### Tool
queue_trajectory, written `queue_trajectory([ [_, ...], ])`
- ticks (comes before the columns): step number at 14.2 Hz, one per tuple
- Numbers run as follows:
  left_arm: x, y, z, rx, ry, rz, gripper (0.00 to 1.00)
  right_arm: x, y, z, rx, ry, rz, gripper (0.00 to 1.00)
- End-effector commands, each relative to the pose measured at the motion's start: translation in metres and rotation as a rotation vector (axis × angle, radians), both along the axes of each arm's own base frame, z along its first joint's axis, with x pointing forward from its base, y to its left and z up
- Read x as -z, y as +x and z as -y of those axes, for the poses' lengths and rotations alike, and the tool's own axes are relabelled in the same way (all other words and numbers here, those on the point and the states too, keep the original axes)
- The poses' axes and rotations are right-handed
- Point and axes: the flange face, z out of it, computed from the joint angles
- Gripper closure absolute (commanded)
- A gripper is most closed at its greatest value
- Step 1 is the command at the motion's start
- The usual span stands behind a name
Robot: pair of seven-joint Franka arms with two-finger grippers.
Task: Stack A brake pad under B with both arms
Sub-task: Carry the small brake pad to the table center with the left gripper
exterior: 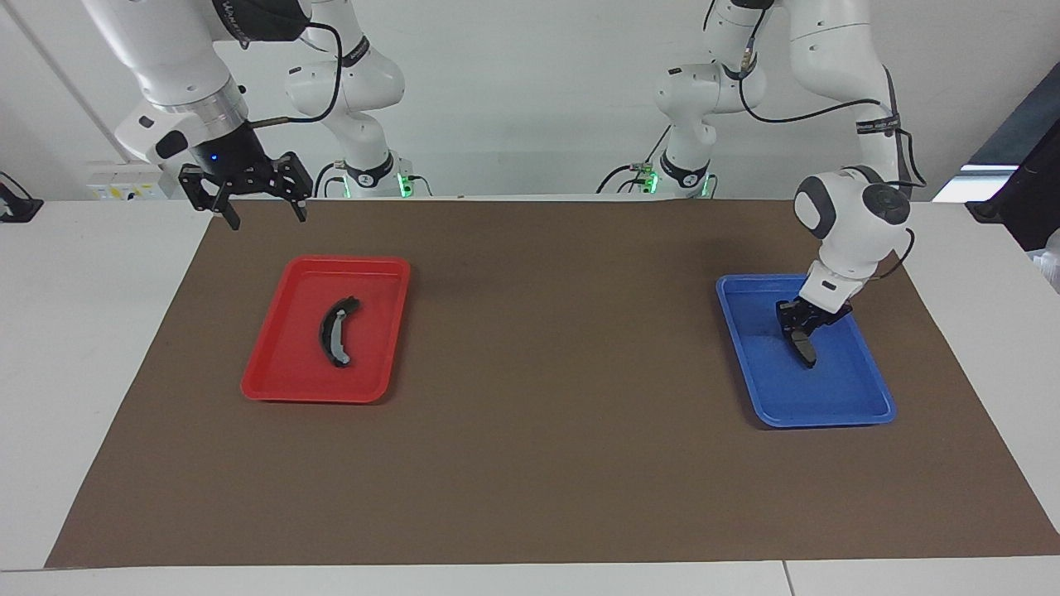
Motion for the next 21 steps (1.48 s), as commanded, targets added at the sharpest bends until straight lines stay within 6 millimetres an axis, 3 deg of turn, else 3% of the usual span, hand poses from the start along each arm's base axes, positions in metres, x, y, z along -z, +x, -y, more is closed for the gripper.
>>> queue_trajectory([
  [1, -0.050, 0.003, 0.032, 0.050, -0.005, -0.013, 0.99, 0.000, -0.003, 0.001, 0.007, -0.008, -0.005, 0.00],
  [3, -0.069, 0.012, 0.077, 0.047, -0.009, -0.022, 0.99, 0.000, -0.003, 0.000, 0.006, -0.008, -0.005, 0.00],
  [7, -0.071, 0.000, 0.191, 0.053, -0.026, -0.001, 0.99, 0.000, -0.003, 0.001, 0.007, -0.008, -0.005, 0.00],
  [9, -0.054, -0.013, 0.267, 0.040, -0.037, 0.010, 0.99, 0.000, -0.003, 0.001, 0.007, -0.007, -0.005, 0.00],
  [12, -0.034, -0.033, 0.351, 0.058, -0.049, 0.024, 0.99, 0.000, -0.003, 0.001, 0.007, -0.008, -0.005, 0.00],
  [16, -0.012, -0.059, 0.416, 0.066, -0.043, 0.008, 0.99, 0.000, -0.003, 0.001, 0.007, -0.007, -0.005, 0.00],
  [19, -0.008, -0.063, 0.423, 0.067, -0.051, 0.020, 0.98, 0.000, -0.003, 0.001, 0.007, -0.008, -0.005, 0.00],
  [20, -0.005, -0.065, 0.424, 0.071, -0.050, 0.017, 0.95, 0.000, -0.003, 0.001, 0.007, -0.008, -0.007, 0.00],
  [21, -0.004, -0.069, 0.426, 0.077, -0.047, 0.013, 0.85, 0.000, -0.003, 0.001, 0.007, -0.008, -0.005, 0.00],
])
